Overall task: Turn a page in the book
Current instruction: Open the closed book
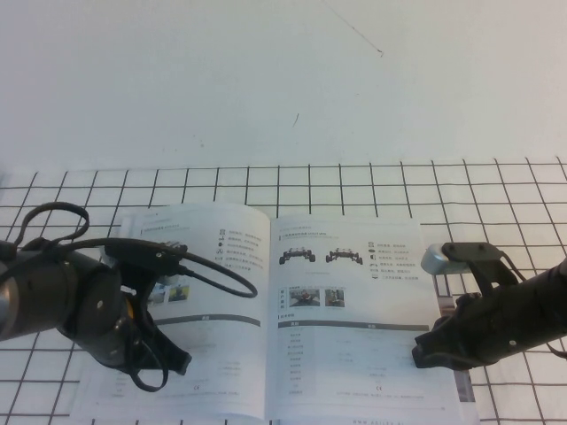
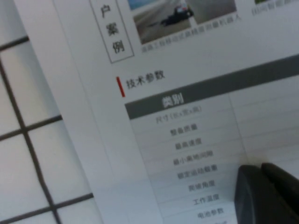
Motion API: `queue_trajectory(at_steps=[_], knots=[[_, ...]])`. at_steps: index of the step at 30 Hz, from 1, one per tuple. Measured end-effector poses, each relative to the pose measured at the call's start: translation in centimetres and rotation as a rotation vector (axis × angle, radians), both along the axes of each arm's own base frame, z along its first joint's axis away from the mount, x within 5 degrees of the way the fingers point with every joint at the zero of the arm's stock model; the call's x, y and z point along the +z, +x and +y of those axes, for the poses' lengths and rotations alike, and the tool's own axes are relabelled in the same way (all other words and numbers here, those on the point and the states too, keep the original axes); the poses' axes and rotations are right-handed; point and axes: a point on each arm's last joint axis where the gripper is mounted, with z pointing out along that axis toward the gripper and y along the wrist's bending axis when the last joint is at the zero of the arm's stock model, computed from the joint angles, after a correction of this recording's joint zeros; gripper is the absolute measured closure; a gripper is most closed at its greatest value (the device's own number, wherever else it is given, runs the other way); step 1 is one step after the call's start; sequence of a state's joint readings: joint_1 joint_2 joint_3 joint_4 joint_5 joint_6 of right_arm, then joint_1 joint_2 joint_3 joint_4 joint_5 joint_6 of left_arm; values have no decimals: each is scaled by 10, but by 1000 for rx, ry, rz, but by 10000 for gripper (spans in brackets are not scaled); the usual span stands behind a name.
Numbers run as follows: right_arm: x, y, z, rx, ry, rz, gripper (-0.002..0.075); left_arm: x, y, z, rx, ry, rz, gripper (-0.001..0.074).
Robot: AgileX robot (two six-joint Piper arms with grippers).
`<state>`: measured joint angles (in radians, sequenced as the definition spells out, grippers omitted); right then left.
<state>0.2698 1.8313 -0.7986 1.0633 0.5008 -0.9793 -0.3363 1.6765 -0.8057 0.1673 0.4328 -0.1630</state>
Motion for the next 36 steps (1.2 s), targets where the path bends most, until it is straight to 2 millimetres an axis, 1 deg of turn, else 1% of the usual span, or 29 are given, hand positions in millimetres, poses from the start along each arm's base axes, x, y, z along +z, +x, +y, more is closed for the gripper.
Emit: queue_trajectory(at_steps=[2, 5, 12, 16, 18, 24, 31, 36], knots=[[0, 0, 0, 0, 0, 0, 723, -8, 1, 0, 0, 2, 21, 737], [0, 0, 0, 3, 1, 0, 723, -12, 2, -1, -1, -1, 18, 737], [0, 0, 0, 10, 0, -4, 723, -11, 3, -1, 9, -9, 17, 737], [0, 0, 0, 13, -1, -6, 723, -5, 2, 1, 16, -18, -1, 737], [0, 0, 0, 18, 2, -7, 723, 5, 0, 1, 15, -29, -31, 737], [1, 0, 1, 23, 15, -18, 724, 47, -8, 4, 10, -75, -169, 737], [3, 0, 2, 26, 30, -19, 724, 100, -27, 11, 2, -135, -354, 737], [20, -1, 2, 52, 41, -88, 725, 129, -44, 16, -36, -145, -463, 738]])
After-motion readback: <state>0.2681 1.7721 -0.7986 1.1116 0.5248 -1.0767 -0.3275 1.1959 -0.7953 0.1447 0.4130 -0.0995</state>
